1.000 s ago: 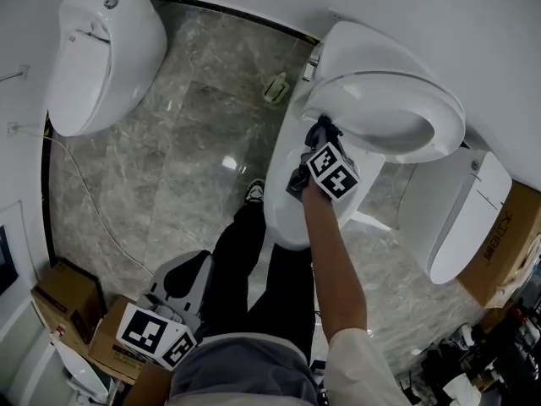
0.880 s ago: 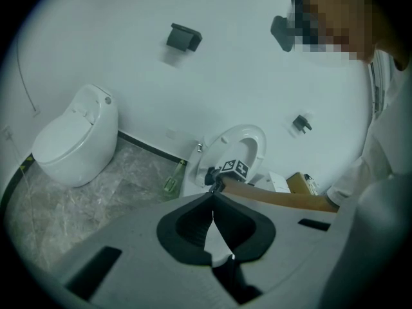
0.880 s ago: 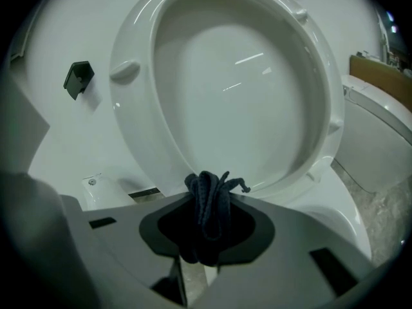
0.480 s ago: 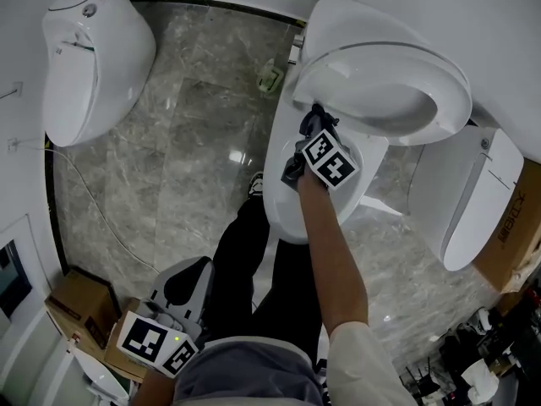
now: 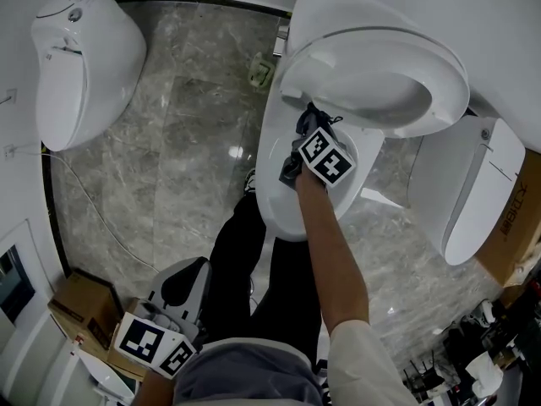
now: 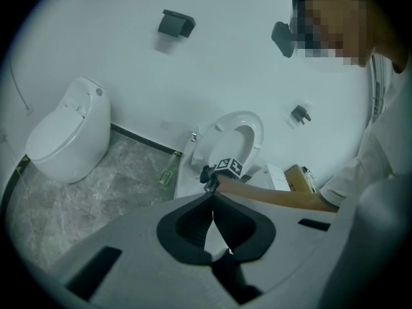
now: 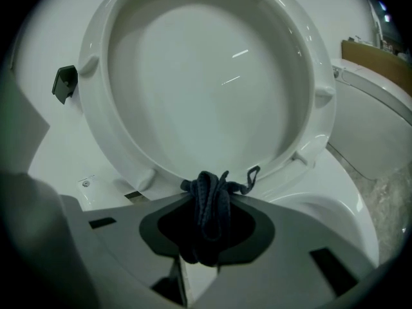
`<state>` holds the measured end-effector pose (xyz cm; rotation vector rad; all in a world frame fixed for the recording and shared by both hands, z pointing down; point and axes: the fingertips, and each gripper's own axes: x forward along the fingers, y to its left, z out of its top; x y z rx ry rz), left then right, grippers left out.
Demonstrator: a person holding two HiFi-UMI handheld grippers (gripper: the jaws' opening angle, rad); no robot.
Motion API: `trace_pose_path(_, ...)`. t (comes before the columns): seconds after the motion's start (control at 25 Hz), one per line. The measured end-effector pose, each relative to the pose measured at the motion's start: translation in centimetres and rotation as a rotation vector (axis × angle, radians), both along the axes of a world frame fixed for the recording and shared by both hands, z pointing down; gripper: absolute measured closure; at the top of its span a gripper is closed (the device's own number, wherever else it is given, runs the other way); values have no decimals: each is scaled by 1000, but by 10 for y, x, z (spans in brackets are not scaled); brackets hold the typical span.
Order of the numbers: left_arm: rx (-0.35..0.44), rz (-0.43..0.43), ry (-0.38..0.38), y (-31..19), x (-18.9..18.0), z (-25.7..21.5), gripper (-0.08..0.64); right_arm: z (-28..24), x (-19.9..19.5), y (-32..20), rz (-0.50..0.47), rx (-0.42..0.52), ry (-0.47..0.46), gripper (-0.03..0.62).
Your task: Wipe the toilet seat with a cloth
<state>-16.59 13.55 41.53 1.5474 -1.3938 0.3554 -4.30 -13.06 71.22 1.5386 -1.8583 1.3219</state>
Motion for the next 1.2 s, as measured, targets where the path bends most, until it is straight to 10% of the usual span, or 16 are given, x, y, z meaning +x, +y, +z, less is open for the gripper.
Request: trace_pose_path(1.2, -10, 103, 15, -36, 51, 8, 551, 16, 114, -12, 115, -29, 45, 506)
